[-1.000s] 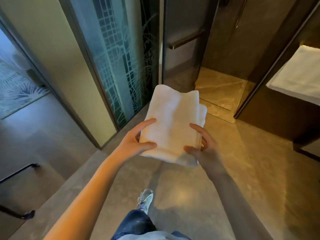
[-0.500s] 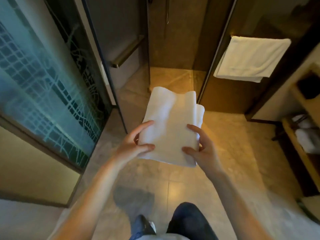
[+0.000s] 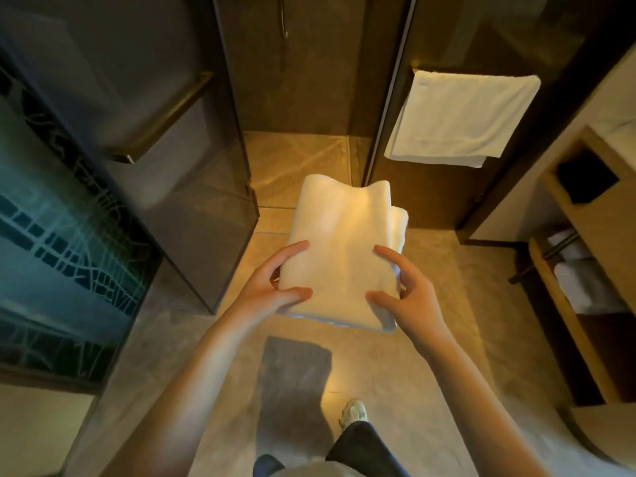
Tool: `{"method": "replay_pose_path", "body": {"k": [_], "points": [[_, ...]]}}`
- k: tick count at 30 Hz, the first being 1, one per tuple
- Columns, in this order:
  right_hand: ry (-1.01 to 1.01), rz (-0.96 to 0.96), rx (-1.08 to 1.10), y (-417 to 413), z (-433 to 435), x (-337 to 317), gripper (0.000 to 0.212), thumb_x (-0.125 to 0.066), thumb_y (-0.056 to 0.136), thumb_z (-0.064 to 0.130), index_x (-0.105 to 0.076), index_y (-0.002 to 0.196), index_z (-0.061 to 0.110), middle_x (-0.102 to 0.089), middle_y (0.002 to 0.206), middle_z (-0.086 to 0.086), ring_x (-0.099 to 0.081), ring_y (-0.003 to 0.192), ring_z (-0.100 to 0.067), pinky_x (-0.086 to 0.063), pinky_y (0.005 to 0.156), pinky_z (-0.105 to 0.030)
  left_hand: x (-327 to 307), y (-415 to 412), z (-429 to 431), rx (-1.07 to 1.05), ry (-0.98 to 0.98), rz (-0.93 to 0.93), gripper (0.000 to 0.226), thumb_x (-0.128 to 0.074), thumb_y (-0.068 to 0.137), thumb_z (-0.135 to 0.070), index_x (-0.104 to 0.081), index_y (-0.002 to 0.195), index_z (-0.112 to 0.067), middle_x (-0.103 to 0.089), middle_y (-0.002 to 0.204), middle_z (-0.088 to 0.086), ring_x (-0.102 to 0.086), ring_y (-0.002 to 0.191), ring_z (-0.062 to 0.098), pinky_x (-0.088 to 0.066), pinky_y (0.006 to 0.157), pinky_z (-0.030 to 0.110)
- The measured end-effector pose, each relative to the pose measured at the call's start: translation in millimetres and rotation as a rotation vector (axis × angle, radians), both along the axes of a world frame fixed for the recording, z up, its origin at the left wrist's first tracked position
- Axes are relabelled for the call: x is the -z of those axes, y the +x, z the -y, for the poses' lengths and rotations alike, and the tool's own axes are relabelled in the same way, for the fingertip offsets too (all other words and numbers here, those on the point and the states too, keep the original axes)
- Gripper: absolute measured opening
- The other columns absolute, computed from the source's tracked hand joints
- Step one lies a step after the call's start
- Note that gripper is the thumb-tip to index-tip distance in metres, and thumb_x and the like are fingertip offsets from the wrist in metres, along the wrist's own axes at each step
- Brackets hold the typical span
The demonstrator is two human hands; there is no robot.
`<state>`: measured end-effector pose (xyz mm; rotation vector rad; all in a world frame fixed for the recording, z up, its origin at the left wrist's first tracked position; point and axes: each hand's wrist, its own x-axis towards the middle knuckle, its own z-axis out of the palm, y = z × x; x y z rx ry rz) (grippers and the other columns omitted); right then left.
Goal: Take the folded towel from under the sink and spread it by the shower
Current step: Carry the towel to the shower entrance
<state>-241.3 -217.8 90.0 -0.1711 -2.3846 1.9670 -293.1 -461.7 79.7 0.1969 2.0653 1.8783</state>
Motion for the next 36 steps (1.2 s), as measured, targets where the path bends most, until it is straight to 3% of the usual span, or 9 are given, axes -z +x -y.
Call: {"method": "replay_pose_path", "body": {"k": [3,7,12,17,22,25,28,31,36], "points": [[0.010,0.002,-0.046,-42,-39,-5,0.063,-0.073,0.077,0.002,-0.059,0.122,0.044,-0.057,0.104,0.042,-0.058,0.098,0.015,-0.051,0.065,-0.010,-4,-34,-38,-0.052,0.027,0.009,0.070,-0.079,0.064,-0.012,-0.059,0.122,-0.046,-0.057,0.128,-0.023,-0.058,0.115,0.008,-0.053,0.092,0.032],[0.038,-0.021,-0.093,-97,-73,-5,0.066,-0.073,0.075,-0.001,-0.060,0.122,0.043,-0.057,0.112,0.041,-0.058,0.102,0.012,-0.054,0.070,-0.013,-5,-72,-71,-0.108,0.073,0.012,0.072,-0.078,0.071,0.004,-0.057,0.127,-0.035,-0.055,0.137,-0.003,-0.058,0.119,0.017,-0.050,0.098,0.040],[0.023,0.012,-0.139,-160,-88,7,0.066,-0.074,0.075,0.001,-0.060,0.122,0.046,-0.057,0.117,0.038,-0.057,0.108,0.010,-0.056,0.078,-0.019,-3,-123,-83,-0.127,0.043,0.033,0.071,-0.073,0.076,0.010,-0.052,0.133,-0.026,-0.052,0.138,-0.002,-0.058,0.116,0.009,-0.051,0.097,0.034],[0.032,0.054,-0.137,-227,-79,26,0.067,-0.074,0.075,0.003,-0.059,0.122,0.048,-0.056,0.125,0.033,-0.053,0.117,0.005,-0.052,0.096,-0.033,11,-186,-74,-0.106,0.043,0.060,0.070,-0.072,0.077,0.008,-0.051,0.135,-0.025,-0.052,0.133,-0.010,-0.059,0.111,0.001,-0.053,0.084,0.023],[0.026,0.080,-0.101,-303,-57,51,0.066,-0.072,0.076,-0.001,-0.059,0.125,0.041,-0.056,0.134,0.018,-0.050,0.129,-0.012,-0.046,0.103,-0.052,44,-269,-55,-0.080,0.062,0.103,0.071,-0.072,0.077,0.009,-0.050,0.137,-0.023,-0.056,0.131,-0.008,-0.059,0.115,0.005,-0.052,0.091,0.025],[0.018,0.132,-0.076,-351,-45,72,0.064,-0.071,0.077,-0.001,-0.059,0.127,0.037,-0.055,0.136,0.016,-0.049,0.130,-0.014,-0.047,0.102,-0.053,74,-323,-42,-0.041,0.037,0.133,0.071,-0.074,0.078,0.005,-0.050,0.136,-0.027,-0.061,0.123,-0.018,-0.058,0.113,-0.002,-0.050,0.085,0.016],[0.026,0.154,-0.063,-397,-35,100,0.064,-0.070,0.078,-0.003,-0.057,0.131,0.029,-0.054,0.138,0.014,-0.049,0.130,-0.012,-0.047,0.102,-0.051,111,-374,-30,-0.024,-0.025,0.176,0.075,-0.081,0.072,-0.011,-0.051,0.131,-0.046,-0.067,0.110,-0.021,-0.064,0.099,-0.001,-0.052,0.076,0.016],[0.033,0.192,-0.058,-437,-32,135,0.065,-0.070,0.079,-0.005,-0.057,0.131,0.031,-0.054,0.138,0.015,-0.049,0.131,-0.013,-0.047,0.102,-0.051,151,-419,-25,0.004,-0.088,0.184,0.078,-0.083,0.064,-0.031,-0.048,0.130,-0.053,-0.056,0.125,-0.014,-0.060,0.107,0.004,-0.055,0.080,0.025],[0.033,0.271,-0.065,-495,-36,224,0.064,-0.070,0.080,-0.002,-0.056,0.131,0.035,-0.054,0.138,0.016,-0.048,0.131,-0.013,-0.050,0.099,-0.049,243,-473,-29,0.025,-0.058,0.235,0.075,-0.082,0.070,-0.026,-0.046,0.132,-0.050,-0.051,0.131,-0.017,-0.058,0.111,0.001,-0.055,0.079,0.022]]}}
